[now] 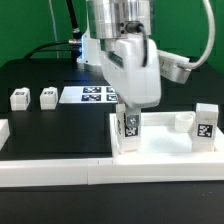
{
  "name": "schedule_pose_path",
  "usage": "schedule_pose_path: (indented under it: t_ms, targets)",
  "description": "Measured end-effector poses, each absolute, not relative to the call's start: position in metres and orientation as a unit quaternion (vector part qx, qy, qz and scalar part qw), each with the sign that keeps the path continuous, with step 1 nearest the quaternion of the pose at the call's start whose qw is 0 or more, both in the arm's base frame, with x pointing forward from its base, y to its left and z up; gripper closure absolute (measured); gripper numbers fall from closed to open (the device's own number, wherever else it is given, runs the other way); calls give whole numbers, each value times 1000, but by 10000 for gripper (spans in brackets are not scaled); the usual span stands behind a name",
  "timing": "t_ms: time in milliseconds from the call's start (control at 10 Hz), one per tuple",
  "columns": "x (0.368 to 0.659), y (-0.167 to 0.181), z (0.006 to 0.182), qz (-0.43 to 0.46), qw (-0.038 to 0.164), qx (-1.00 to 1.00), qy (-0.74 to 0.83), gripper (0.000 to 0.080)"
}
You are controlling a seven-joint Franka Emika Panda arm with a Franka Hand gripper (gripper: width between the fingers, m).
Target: Assemble square table
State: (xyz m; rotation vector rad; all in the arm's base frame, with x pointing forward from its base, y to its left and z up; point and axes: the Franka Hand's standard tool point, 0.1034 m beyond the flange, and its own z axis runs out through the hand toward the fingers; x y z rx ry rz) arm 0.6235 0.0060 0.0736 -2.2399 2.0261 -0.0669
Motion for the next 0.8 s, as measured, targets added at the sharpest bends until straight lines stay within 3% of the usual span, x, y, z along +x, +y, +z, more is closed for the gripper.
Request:
schedule_pose_path:
  t_ms: [200, 400, 800]
  targets:
    - [623, 6, 73, -25, 57, -768, 637, 509]
    - [624, 9, 71, -45, 42, -868, 492, 190]
    - [625, 7, 72, -56, 28, -951, 302, 152]
